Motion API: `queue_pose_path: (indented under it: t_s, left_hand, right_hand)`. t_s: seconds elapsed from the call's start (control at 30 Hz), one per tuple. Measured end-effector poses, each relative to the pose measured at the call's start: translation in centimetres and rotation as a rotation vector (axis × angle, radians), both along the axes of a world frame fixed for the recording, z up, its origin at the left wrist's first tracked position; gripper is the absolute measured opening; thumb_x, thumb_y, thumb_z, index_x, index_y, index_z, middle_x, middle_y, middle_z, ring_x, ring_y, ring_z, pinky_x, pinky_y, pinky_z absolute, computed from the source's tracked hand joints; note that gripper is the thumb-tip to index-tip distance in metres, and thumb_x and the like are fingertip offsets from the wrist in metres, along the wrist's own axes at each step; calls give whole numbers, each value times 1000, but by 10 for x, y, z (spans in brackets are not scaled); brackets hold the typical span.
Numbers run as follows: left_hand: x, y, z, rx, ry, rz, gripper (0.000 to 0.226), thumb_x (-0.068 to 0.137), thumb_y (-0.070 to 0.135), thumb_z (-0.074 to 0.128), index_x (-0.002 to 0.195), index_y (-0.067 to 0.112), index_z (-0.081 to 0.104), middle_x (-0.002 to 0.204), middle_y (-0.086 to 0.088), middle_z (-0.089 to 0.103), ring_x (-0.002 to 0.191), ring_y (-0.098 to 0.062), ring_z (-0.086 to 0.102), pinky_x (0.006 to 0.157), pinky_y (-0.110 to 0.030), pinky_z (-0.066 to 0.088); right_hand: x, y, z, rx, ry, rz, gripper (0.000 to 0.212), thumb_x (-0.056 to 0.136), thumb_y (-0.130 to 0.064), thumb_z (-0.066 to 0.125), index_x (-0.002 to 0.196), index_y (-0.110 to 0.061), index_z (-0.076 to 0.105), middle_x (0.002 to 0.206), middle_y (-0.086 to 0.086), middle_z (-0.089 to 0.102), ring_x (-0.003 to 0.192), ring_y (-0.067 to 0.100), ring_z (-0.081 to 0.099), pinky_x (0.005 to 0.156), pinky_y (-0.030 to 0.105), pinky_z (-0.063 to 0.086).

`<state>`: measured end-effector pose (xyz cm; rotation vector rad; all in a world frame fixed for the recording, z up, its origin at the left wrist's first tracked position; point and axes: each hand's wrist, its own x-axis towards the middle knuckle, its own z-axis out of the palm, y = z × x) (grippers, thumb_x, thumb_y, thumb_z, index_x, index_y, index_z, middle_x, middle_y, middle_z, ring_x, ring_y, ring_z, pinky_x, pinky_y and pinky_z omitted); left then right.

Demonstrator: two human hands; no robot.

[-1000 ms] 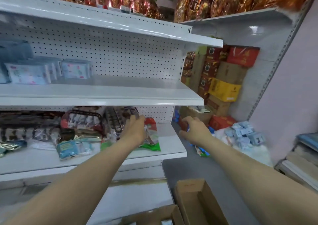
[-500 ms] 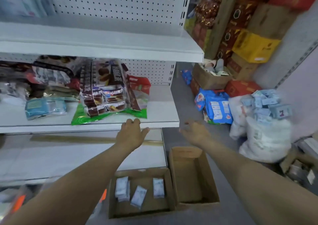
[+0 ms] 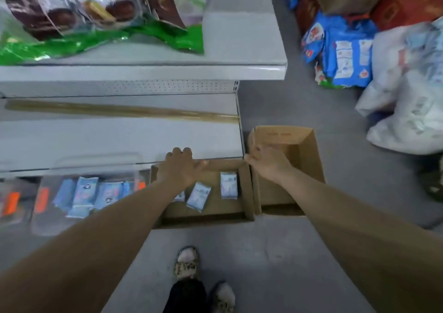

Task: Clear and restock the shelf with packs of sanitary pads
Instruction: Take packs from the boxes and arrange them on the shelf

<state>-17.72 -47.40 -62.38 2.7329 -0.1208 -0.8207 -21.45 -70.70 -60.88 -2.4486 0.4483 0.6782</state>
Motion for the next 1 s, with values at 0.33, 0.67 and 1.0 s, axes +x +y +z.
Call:
queue_pose_path:
  t_s: [0.33,0.67,1.0]
  left_hand:
    - [-34,32,-270,-23,265,193,69,95,60,52,135,3,49,134,-21,50,118,-37,52,95,-46,47]
    - [-43,27,-464,-174,356,586,85,87,56,67,145,1,37,136,-21,54,120,-35,56,80,-33,41]
    - [-47,7,-531,-208,302,718,102,60,49,90,140,9,43,143,-17,49,128,-35,50,102,-49,47]
  right_hand:
    - [-20,18,-266,84,205,-46,47,102,-42,53,135,-9,55,127,9,62,107,23,59,76,28,41]
    - [-13,23,-460,112,215,-372,66,95,-42,66,145,-8,42,142,12,53,128,29,53,94,37,45]
    - [-2,37,-532,188,229,-823,80,84,-42,78,145,-8,39,142,11,53,127,29,54,82,31,41]
